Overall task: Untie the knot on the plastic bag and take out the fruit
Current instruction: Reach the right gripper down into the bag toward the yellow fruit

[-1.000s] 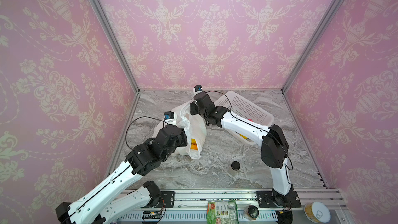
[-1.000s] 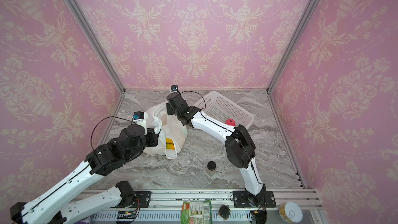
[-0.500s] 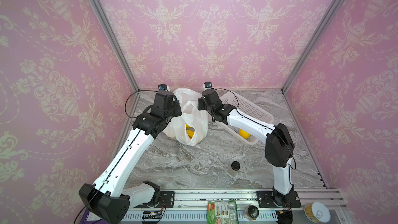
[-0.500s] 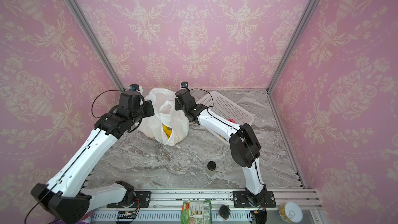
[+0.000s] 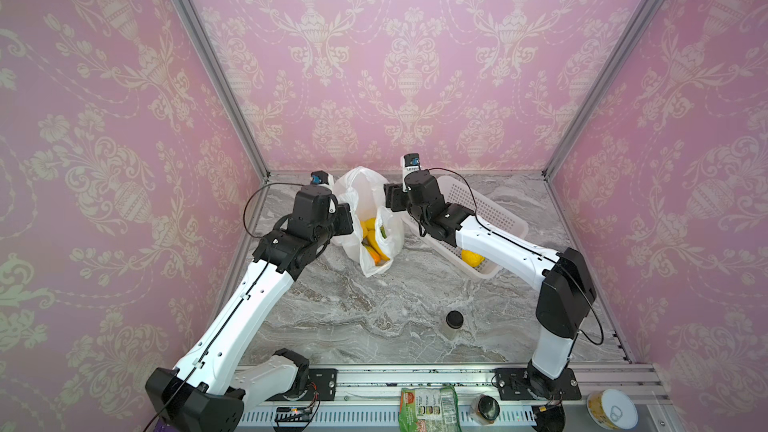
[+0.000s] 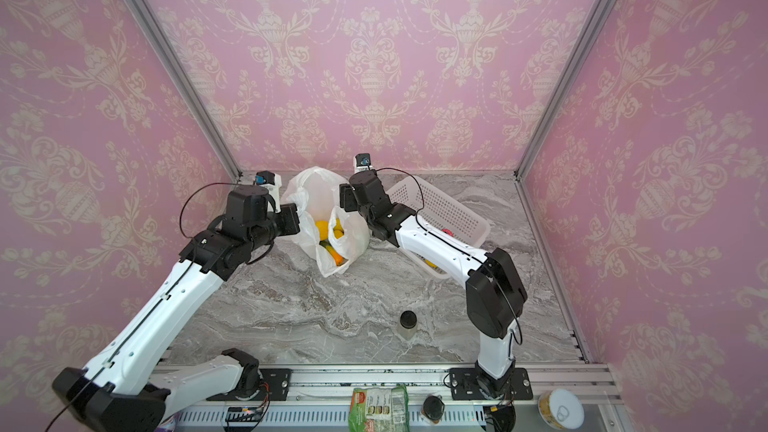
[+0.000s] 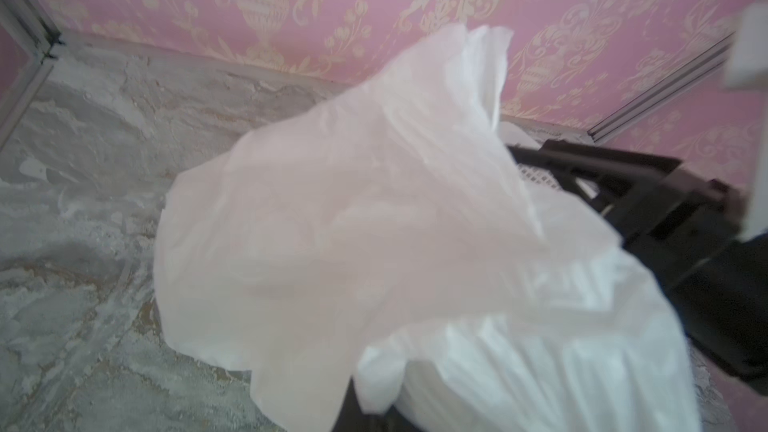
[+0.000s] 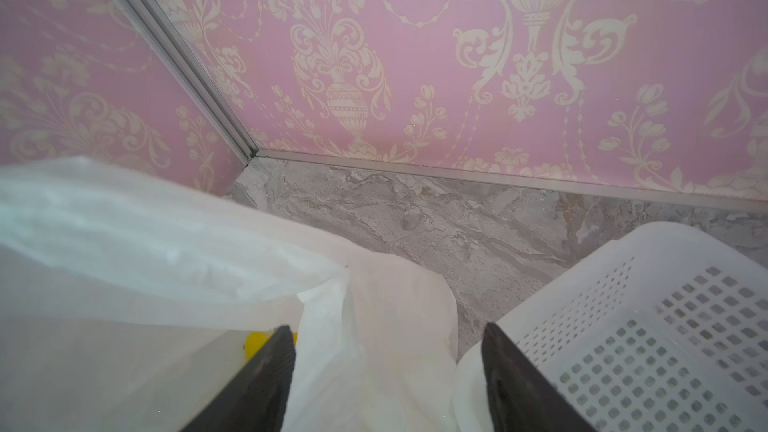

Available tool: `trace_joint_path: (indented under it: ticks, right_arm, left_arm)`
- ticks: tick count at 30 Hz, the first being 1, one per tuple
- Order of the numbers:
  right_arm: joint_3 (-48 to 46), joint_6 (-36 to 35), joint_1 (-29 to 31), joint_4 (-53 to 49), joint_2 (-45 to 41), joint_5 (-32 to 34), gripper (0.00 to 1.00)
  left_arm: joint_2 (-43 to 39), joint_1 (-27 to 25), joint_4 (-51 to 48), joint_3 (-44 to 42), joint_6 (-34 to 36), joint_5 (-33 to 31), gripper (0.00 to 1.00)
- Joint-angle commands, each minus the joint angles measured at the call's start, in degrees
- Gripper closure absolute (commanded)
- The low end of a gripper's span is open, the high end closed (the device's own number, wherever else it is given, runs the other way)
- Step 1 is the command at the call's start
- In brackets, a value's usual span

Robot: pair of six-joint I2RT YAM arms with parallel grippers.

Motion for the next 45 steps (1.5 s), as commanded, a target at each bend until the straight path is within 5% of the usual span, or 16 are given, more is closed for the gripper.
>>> trace_joint_path:
  ticks: [1, 7, 10, 13, 20, 30, 34, 36, 45]
  right_arm:
    - [-4.9, -1.21, 0.83, 1.57, -6.05, -1.83, 0.17]
    - [-15.68, -5.6, 11.58, 3.4, -16.42, 2.67, 0.16]
    - [-22.55, -6.53, 17.31, 7.1, -20.82, 0.81, 0.25]
    - [-27.72, -5.68, 20.72, 12.06, -22.14, -4.36, 0.43]
    - [-28.41, -3.82, 23.34, 17.29, -14.87, -9.84, 0.7]
    - [-14.01, -1.69, 23.93, 10.88, 3.27, -8.02, 0.77]
    - [-5.91, -1.66, 23.48, 5.3, 10.77, -1.31, 0.72]
    - [-1.71, -0.96, 22.78, 2.38, 14.53, 4.93, 0.61]
    - [17.04, -0.25, 18.23, -10.07, 29.11, 14.06, 0.25]
  left_arm:
    - [-3.87, -1.36, 2.15, -9.2, -4.7, 2.19, 1.0]
    - [-7.84, -3.2, 0.98, -14.47, -3.2, -0.79, 1.0]
    - [-9.43, -2.9, 0.3, -15.31, -1.1, -4.61, 1.0]
    - [-11.61, -1.79, 2.69, -17.63, -0.23, -7.87, 1.0]
    - [-12.78, 4.14, 14.36, -25.87, 1.54, -3.15, 1.0]
    - [-16.6, 11.43, 15.36, -28.39, 3.42, 1.3, 1.0]
    - [-17.89, 11.96, 16.55, -29.54, 3.43, 2.63, 1.0]
    - [-20.0, 12.0, 16.06, -30.19, 3.6, 1.85, 1.0]
    - [-25.74, 12.0, 13.08, -31.15, 4.04, 0.9, 1.0]
